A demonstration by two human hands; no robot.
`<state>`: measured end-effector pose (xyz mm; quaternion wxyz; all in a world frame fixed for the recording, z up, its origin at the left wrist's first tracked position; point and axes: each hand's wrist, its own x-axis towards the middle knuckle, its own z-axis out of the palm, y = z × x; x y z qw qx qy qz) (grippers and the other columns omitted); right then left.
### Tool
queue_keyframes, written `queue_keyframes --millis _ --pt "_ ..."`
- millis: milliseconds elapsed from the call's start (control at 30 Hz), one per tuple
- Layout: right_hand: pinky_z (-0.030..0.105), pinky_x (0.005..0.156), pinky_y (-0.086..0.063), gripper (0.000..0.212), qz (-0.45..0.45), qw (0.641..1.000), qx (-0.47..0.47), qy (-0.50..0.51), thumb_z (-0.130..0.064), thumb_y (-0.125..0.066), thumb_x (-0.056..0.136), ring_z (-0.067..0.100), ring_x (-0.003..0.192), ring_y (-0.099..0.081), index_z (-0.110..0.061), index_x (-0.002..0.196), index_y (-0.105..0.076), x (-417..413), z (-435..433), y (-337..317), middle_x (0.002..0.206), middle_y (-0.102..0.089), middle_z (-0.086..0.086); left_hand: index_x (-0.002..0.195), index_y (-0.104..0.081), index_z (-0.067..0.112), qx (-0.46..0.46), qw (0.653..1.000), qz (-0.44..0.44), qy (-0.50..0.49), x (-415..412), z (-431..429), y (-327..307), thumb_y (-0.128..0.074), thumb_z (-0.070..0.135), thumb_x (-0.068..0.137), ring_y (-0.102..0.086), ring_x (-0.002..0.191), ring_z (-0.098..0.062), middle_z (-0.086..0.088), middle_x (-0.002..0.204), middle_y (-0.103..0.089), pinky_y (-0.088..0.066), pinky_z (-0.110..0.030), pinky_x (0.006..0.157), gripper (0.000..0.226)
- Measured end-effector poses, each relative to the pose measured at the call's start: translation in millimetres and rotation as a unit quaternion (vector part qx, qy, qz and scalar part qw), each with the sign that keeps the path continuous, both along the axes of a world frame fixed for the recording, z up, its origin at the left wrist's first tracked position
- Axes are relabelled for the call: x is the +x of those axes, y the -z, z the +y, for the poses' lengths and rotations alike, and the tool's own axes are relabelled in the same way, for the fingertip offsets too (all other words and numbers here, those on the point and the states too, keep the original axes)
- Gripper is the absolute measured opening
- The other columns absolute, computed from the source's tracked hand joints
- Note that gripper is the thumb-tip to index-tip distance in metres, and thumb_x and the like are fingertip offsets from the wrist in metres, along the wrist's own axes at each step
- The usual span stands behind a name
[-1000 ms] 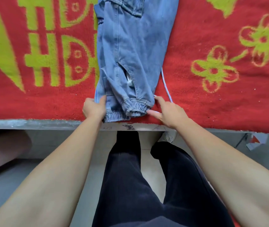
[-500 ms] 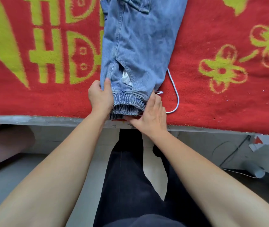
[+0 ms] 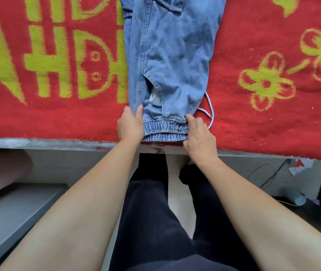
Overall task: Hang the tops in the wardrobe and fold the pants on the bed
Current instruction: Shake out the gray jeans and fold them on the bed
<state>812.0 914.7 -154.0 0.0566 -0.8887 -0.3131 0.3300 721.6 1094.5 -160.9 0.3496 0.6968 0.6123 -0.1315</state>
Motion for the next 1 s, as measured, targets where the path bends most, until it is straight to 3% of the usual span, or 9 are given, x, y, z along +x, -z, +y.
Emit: queue_keyframes --millis 167,267,367,433,567,700,833,933,1000 --pt "0.034 0.057 -0.037 0.034 -0.014 0.999 0.017 -0.037 -0.022 -0.061 0.082 0.031 0.091 -0.054 -0.011 0.113 -0.053 9.5 -19.6 -1.5 0.101 -0.047 0.008 0.055 -0.038 0.016 -0.046 0.997 -0.067 -0.019 -4.2 -0.8 -0.7 -0.042 0.051 0.101 -0.043 0.055 -0.019 0.005 0.053 -0.046 -0.029 -0.035 0.051 0.058" --pt "0.036 0.058 -0.044 0.036 -0.017 0.997 0.079 0.005 -0.028 -0.060 0.083 0.031 0.095 -0.057 -0.017 0.115 -0.047 10.2 -30.4 -1.4 0.106 -0.049 0.006 0.050 -0.034 0.016 -0.065 0.992 -0.092 -0.062 1.7 -9.9 -5.9 -0.040 0.057 0.100 -0.037 0.044 -0.015 0.005 0.046 -0.037 -0.025 -0.038 0.049 0.064" --pt "0.033 0.054 -0.044 0.064 -0.020 0.989 0.144 0.035 -0.015 -0.068 0.078 0.030 0.095 -0.057 -0.024 0.132 -0.034 10.5 -26.7 -3.3 0.117 -0.050 0.011 0.087 -0.059 0.014 -0.072 0.986 -0.119 -0.089 8.4 -17.6 -3.5 -0.061 0.048 0.093 -0.058 0.081 -0.027 -0.004 0.086 -0.059 -0.047 -0.038 0.075 0.035" --pt "0.030 0.050 -0.041 0.075 -0.025 0.989 0.148 -0.018 -0.006 -0.068 0.075 0.028 0.090 -0.056 -0.029 0.139 -0.036 12.2 -22.5 -4.0 0.113 -0.051 0.011 0.112 -0.050 0.012 -0.061 0.989 -0.101 -0.086 10.7 -19.2 -4.1 -0.069 0.046 0.087 -0.058 0.098 -0.030 -0.007 0.107 -0.060 -0.047 -0.041 0.086 0.047" --pt "0.034 0.053 -0.041 0.057 -0.015 0.996 0.039 -0.076 -0.016 -0.069 0.079 0.033 0.089 -0.054 -0.026 0.128 -0.043 18.7 -22.9 0.3 0.100 -0.043 0.009 0.114 -0.044 0.016 -0.082 0.996 -0.009 0.026 3.7 -16.6 4.1 -0.067 0.058 0.084 -0.062 0.099 -0.034 -0.008 0.107 -0.067 -0.048 -0.039 0.077 0.056" --pt "0.038 0.064 -0.044 0.055 0.044 0.993 -0.084 -0.064 -0.031 -0.067 0.078 0.035 0.097 -0.055 -0.023 0.127 -0.043 30.1 -2.9 1.7 0.103 -0.042 0.007 0.128 -0.051 0.016 -0.166 0.985 0.027 0.028 0.5 -7.9 16.2 -0.066 0.063 0.082 -0.059 0.117 -0.032 -0.006 0.126 -0.064 -0.048 -0.040 0.092 0.067" --pt "0.042 0.086 -0.050 0.081 0.159 0.961 -0.193 -0.120 -0.081 -0.061 0.069 0.030 0.112 -0.059 -0.031 0.128 -0.039 64.2 21.9 -11.3 0.121 -0.057 0.007 0.128 -0.047 0.009 -0.196 0.979 0.026 0.043 12.8 13.9 6.9 -0.073 0.055 0.079 -0.056 0.120 -0.033 -0.010 0.129 -0.059 -0.046 -0.041 0.097 0.072" --pt "0.032 0.076 -0.049 0.099 0.299 0.907 -0.282 -0.090 -0.101 -0.047 0.054 0.022 0.090 -0.063 -0.030 0.122 -0.051 109.7 60.4 -33.8 0.106 -0.065 0.001 0.124 -0.048 0.008 -0.156 0.987 -0.017 0.015 40.3 49.5 -7.1 -0.070 0.042 0.082 -0.053 0.121 -0.032 -0.012 0.126 -0.056 -0.043 -0.044 0.100 0.059" --pt "0.028 0.067 -0.045 0.076 0.275 0.929 -0.241 -0.062 -0.090 -0.043 0.076 0.021 0.077 -0.060 -0.024 0.110 -0.060 140.0 86.7 -39.7 0.094 -0.068 0.004 0.127 -0.048 0.008 -0.117 0.992 -0.044 0.011 66.0 76.0 -15.0 -0.063 0.037 0.086 -0.050 0.122 -0.032 -0.013 0.129 -0.051 -0.041 -0.044 0.103 0.053"
